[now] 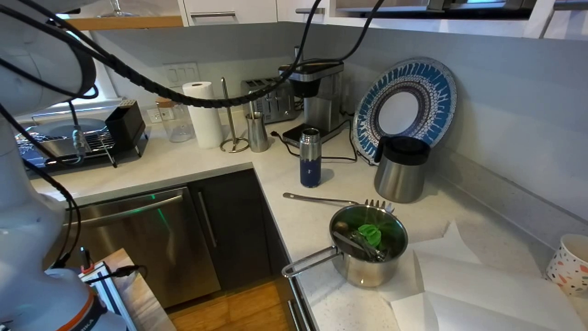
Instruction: Open the microwave door
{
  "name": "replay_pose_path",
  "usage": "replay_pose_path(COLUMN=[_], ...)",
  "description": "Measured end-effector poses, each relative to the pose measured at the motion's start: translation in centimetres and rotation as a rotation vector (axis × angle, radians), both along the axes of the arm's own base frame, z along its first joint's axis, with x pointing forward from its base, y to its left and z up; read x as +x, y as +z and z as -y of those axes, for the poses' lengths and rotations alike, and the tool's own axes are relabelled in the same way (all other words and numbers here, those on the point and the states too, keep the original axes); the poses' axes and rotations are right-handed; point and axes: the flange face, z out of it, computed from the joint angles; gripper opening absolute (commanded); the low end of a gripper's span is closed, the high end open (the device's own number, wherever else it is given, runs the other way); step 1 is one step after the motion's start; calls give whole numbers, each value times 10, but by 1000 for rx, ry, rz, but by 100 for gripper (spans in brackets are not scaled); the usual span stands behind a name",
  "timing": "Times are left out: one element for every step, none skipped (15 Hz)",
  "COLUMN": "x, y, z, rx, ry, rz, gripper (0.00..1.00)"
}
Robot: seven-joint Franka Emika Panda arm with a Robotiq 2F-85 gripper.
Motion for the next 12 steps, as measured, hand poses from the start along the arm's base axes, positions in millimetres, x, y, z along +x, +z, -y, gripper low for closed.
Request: replay_pose_path(x=[-1, -2, -5, -9, -13, -18, -23, -27, -31, -35, -38, -42], y=[0, 0, -1, 0, 1, 1, 2, 3, 4, 5, 7, 9], z=[0, 1, 1, 2, 2, 2, 1, -1, -4, -8, -11, -15], rx=[1, 5, 8, 10, 12, 14, 17, 20, 22, 22, 19, 12], ry=[7, 22, 41, 62, 85, 110, 137, 170, 205, 237, 269, 297], rz=[-4, -14, -27, -40, -55, -71, -88, -107, -125, -141, -156, -167], gripper=[100, 100, 100, 100, 100, 100, 100, 100, 100, 100, 100, 100])
